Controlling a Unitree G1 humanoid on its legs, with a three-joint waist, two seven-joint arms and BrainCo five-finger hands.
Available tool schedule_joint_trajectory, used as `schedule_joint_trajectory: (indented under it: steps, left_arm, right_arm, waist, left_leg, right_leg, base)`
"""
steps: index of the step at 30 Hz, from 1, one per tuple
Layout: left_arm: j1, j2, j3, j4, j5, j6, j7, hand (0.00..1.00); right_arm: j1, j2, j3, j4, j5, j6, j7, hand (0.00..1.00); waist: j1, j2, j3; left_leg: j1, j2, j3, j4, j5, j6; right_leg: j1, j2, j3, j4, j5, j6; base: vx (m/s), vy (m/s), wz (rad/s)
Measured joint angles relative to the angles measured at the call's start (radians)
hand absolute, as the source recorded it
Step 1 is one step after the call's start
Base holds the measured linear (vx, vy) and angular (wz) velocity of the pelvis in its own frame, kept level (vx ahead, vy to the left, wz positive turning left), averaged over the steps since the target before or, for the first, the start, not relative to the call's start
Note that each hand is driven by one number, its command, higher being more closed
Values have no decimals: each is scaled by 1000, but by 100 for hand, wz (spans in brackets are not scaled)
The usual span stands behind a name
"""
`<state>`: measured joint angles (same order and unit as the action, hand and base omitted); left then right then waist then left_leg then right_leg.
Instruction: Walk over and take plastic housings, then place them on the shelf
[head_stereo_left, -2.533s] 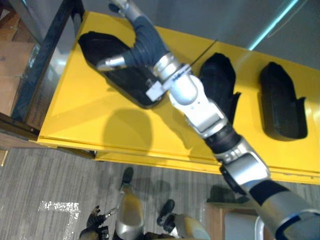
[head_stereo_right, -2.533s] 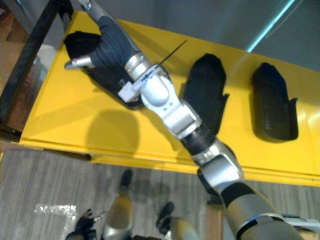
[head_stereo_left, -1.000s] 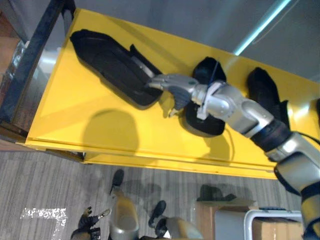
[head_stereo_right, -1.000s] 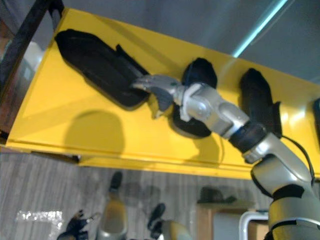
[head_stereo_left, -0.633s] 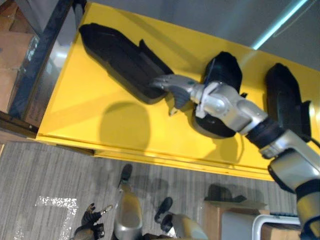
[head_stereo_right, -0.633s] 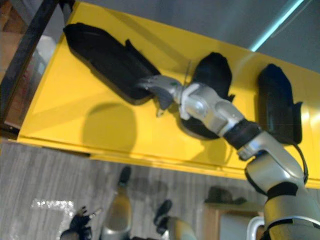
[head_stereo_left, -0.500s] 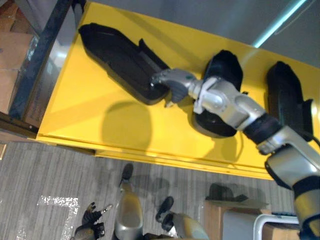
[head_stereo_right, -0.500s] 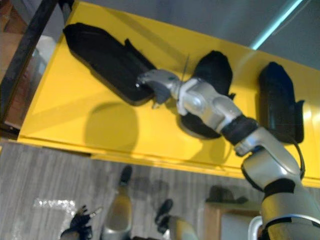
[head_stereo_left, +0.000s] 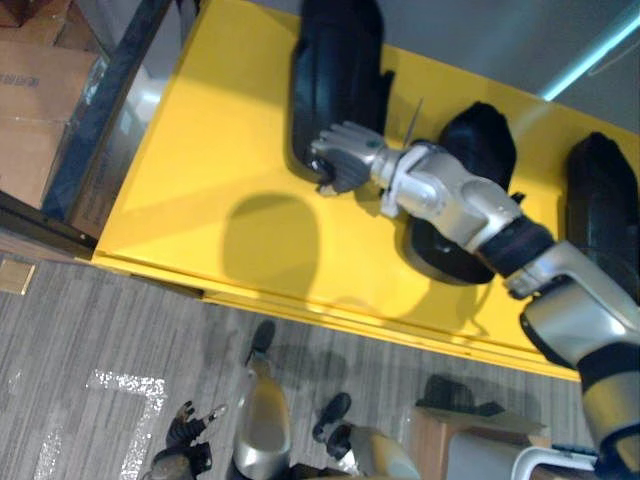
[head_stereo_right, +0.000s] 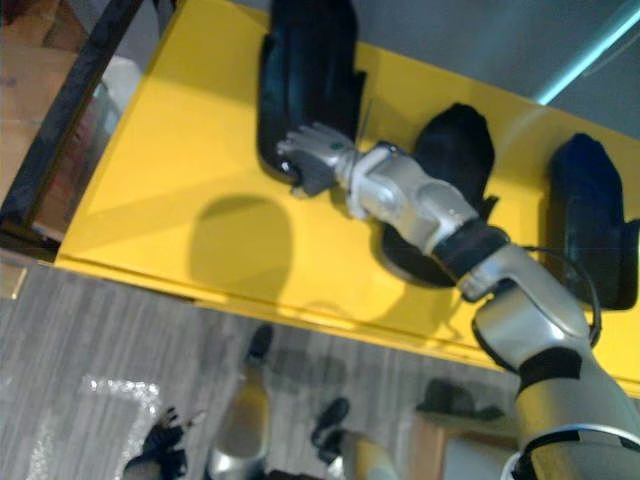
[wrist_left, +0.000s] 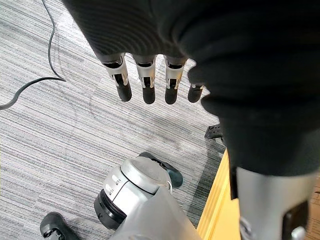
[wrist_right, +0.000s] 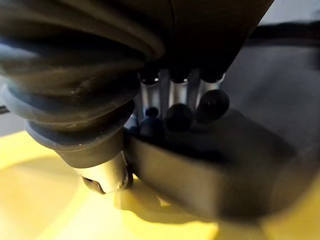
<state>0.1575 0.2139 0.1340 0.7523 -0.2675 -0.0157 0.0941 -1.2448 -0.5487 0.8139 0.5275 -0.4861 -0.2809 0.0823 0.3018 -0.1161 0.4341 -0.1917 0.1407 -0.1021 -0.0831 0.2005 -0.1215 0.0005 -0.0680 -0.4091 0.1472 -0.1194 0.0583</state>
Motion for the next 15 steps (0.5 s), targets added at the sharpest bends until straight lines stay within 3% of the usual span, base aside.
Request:
schedule_joint_trajectory:
  steps: [15]
  left_arm:
    - [0,-18,-1,-4,3,-3,1,0]
  right_arm:
    - [-23,46,34,-11,-68,-13,2,100]
  waist:
    - [16,-1,0]
  left_leg:
    - [0,5,1,0,1,-2]
  right_leg:
    - [0,4,-1,-1,0,-1]
  base:
    - [0,0,0]
